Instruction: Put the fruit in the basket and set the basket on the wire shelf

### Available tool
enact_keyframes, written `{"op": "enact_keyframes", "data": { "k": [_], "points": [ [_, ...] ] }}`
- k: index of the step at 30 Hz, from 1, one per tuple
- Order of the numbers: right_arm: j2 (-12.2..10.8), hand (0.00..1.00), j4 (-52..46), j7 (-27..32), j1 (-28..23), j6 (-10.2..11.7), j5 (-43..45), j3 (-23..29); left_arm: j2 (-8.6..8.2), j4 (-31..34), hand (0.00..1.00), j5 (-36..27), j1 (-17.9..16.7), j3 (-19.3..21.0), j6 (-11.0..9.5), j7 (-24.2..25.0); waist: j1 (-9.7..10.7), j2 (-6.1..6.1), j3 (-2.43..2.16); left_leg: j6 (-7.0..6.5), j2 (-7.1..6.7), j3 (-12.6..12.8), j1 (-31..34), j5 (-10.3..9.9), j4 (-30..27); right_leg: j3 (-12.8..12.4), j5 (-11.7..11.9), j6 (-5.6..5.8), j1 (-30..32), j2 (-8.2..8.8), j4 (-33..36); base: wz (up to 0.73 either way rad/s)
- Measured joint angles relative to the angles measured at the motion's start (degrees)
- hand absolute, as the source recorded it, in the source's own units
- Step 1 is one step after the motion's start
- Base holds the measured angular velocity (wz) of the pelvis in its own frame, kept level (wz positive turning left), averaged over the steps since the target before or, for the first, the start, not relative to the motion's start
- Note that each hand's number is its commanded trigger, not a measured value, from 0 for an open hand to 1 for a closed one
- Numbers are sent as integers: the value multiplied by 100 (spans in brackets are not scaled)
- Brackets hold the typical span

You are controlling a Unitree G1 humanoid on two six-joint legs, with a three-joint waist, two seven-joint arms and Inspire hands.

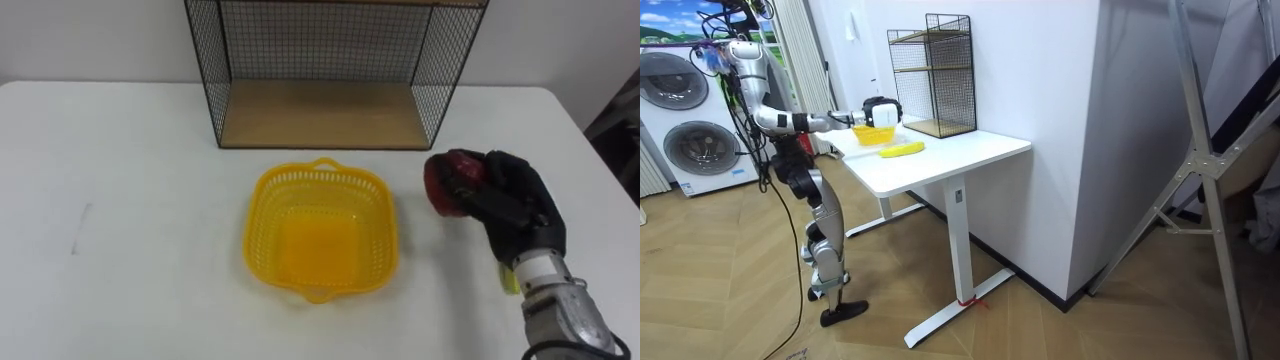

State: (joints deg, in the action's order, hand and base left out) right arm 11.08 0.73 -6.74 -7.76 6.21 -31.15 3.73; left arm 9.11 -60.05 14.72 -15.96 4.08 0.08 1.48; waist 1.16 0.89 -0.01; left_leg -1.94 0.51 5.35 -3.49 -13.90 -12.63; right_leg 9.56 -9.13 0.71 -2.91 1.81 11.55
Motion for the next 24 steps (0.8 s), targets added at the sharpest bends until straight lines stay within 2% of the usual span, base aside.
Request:
{"op": "enact_keyframes", "data": {
  "k": [3,6,9,10,13,15,17,19,22,24],
  "points": [
    [-1,100,-367,-65,2,0,303,-8,-71,57,0,4,66,1,-1,-3,0,-46,-4,0,1,-5,1,0,1,8,0,0,1,1,4,0],
    [40,100,-747,-99,45,1,1006,-121,-37,58,0,-4,101,-129,-12,-4,-17,-51,-2,7,5,8,4,5,6,2,0,0,9,-5,5,0],
    [103,100,-910,-116,103,4,1796,-280,44,70,0,54,154,-259,-12,-2,-39,-7,-15,8,8,15,9,6,8,-17,2,-3,28,-8,10,-3],
    [103,100,-962,-162,103,3,2189,-324,52,100,0,111,164,-250,-13,10,-126,17,-31,9,11,59,16,9,24,-52,4,-7,71,-10,23,-15],
    [133,100,-1040,-228,219,0,3113,-571,105,85,0,183,274,-273,-13,28,-253,94,-40,8,18,83,40,11,-7,-73,17,-15,100,-17,19,-6],
    [180,100,-1085,-227,245,0,3420,-732,158,89,0,177,308,-359,-16,29,-329,129,-52,8,17,81,26,11,-4,-70,17,-15,88,-17,14,2],
    [210,100,-1085,-221,309,-1,3641,-897,189,95,0,168,322,-431,-27,28,-376,162,-36,8,14,69,25,11,-1,-58,17,-14,77,-13,12,4],
    [217,100,-1091,-228,413,-1,4020,-1069,235,96,0,172,402,-452,-29,28,-446,208,13,8,16,58,45,11,20,-37,21,-13,78,-12,8,4],
    [218,100,-1092,-299,472,0,4343,-1158,257,94,0,173,430,-502,-30,29,-463,217,13,8,8,5,82,11,11,4,23,-12,80,-6,2,8],
    [230,100,-1091,-365,511,-1,4533,-1165,267,86,0,169,462,-577,-30,29,-474,199,32,7,3,-16,94,11,11,2,23,-12,84,-5,2,6]
  ]
}}
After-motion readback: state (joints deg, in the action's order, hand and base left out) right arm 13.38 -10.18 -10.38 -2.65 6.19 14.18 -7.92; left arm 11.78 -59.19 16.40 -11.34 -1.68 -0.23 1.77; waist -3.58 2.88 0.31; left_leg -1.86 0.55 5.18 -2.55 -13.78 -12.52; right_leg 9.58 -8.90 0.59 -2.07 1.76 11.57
